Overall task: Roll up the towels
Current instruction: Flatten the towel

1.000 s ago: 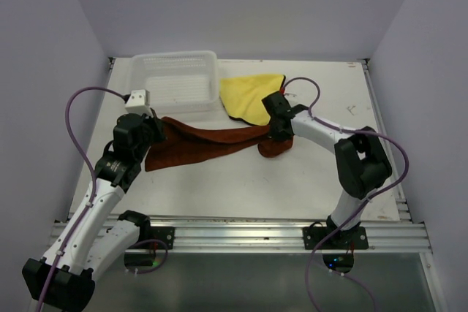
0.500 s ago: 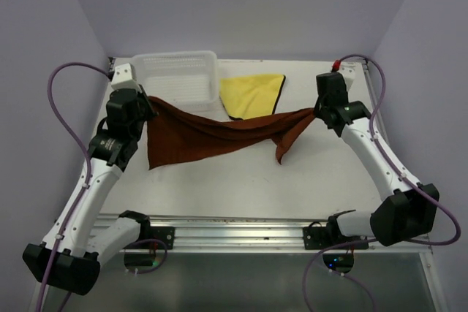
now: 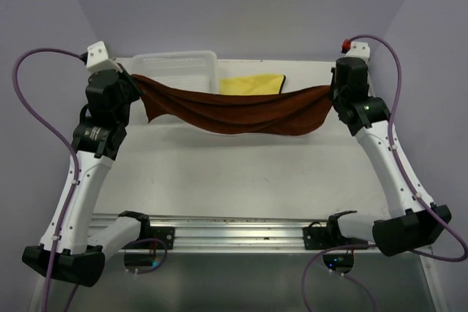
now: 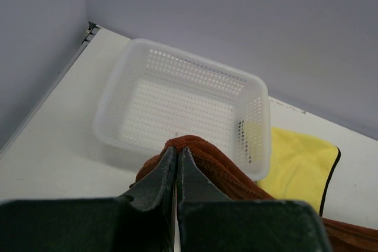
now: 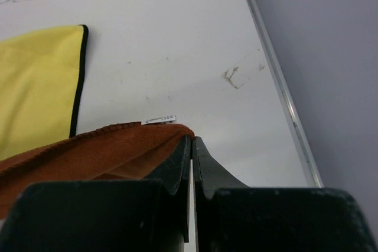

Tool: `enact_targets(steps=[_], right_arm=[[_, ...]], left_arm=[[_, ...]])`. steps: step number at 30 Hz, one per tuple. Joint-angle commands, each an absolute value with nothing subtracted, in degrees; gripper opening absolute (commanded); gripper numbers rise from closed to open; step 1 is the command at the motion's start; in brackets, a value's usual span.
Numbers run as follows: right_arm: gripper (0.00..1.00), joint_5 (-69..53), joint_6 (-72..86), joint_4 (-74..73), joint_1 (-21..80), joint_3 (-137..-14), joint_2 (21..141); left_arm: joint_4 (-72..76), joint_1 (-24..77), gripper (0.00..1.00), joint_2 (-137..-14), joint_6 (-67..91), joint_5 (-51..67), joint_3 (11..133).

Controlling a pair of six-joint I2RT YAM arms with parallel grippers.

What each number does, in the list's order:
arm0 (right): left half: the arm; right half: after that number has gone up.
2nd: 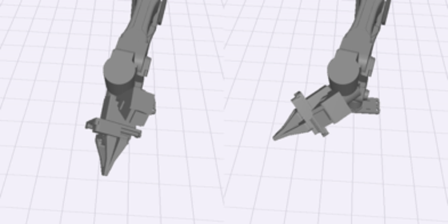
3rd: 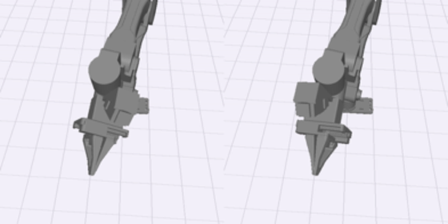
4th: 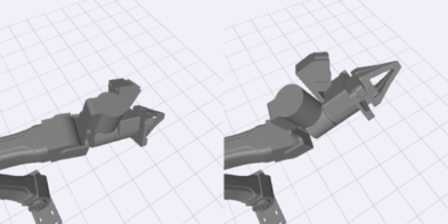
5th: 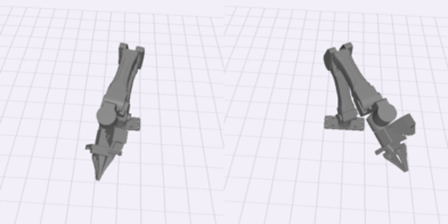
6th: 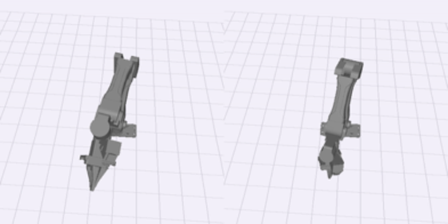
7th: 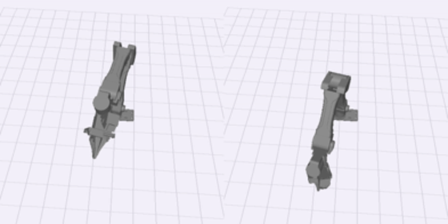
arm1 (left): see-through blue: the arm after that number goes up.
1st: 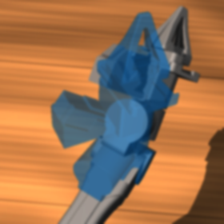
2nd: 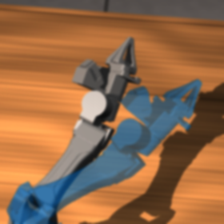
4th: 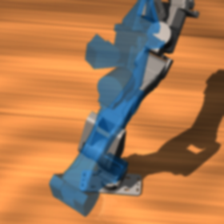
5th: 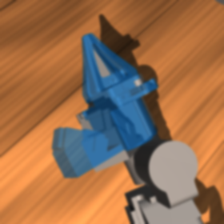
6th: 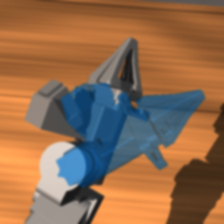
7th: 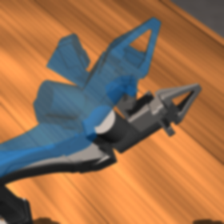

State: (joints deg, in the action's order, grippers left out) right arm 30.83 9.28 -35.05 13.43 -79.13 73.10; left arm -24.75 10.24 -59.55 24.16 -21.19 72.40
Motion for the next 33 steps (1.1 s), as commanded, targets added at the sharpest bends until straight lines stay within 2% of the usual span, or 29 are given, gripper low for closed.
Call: enact_targets(steps=[1, 5, 10, 17, 26, 33], right_arm=[[0.0, 30.24, 2.64, -30.95, 13.27, -79.99, 67.34], [0.0, 25.76, -1.56, -26.55, 13.27, -72.53, 60.83], [0.0, 22.07, -1.93, -28.39, 13.27, -69.7, 54.24], [0.0, 22.5, -0.7, -29.27, 13.27, -63.2, 47.55], [0.0, 24.17, -1.4, -23.21, 13.27, -61.43, 54.4], [0.0, 25.75, -3.16, -20.57, 13.18, -70.74, 62.4]], left_arm=[[-25.4, 9.23, 0.0, -56.26, 26.8, -21.35, 72.95], [-27.24, 8.96, 0.0, -53.71, 28.82, -22.59, 71.72], [-27.95, 8.88, 0.0, -48.35, 31.38, -21.63, 67.69], [-29.01, 8.88, 0.0, -43.6, 31.82, -22.5, 61.89], [-23.47, 8.88, 0.0, -50.95, 30.85, -20.74, 60.73], [-20.66, 6.69, 0.0, -60.29, 30.5, -17.68, 70.3]])
